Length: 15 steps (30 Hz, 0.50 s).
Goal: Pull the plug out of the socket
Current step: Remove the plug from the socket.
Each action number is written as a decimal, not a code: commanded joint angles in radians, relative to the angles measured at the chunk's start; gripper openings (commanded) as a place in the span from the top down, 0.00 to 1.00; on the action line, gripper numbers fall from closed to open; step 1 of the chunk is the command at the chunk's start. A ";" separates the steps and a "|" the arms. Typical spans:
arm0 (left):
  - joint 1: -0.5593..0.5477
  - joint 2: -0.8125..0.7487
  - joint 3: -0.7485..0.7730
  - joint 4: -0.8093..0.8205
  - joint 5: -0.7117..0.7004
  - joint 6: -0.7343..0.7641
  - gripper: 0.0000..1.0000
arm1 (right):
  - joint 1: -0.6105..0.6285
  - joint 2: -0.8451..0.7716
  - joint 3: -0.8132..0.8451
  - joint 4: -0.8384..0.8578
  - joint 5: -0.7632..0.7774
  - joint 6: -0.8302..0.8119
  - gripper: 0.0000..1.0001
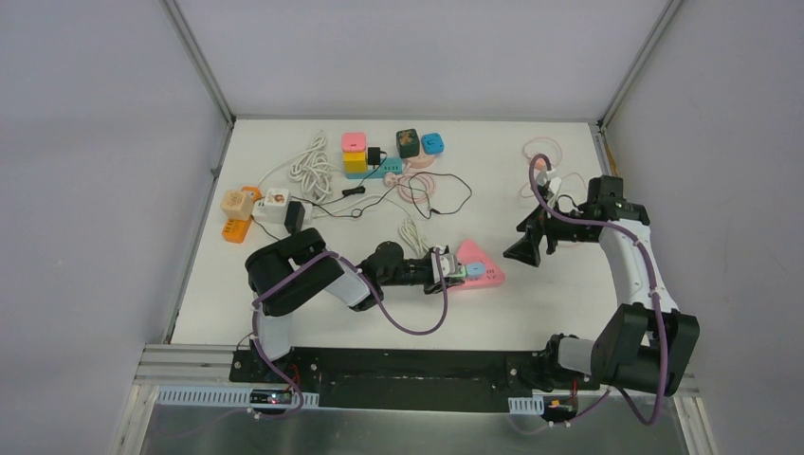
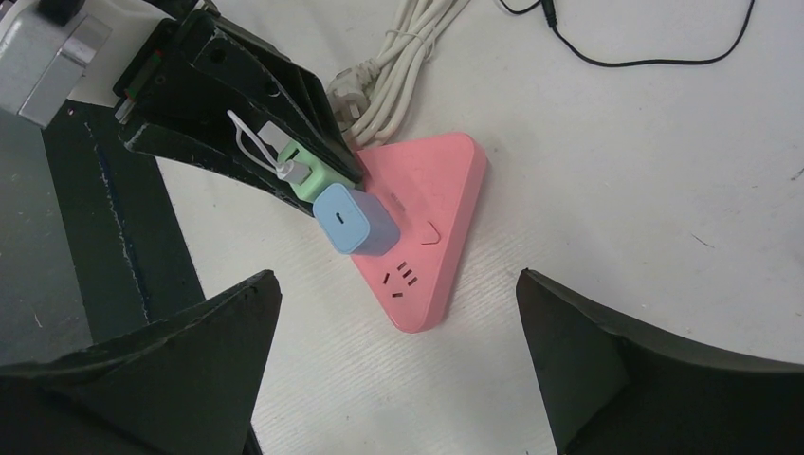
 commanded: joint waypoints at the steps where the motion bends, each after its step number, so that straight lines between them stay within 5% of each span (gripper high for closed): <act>1: 0.007 0.014 0.021 0.013 0.043 -0.010 1.00 | 0.038 0.019 0.019 -0.042 0.003 -0.109 0.00; 15: 0.007 0.019 0.022 0.022 0.049 -0.016 1.00 | 0.163 0.007 -0.052 -0.025 0.090 -0.289 0.00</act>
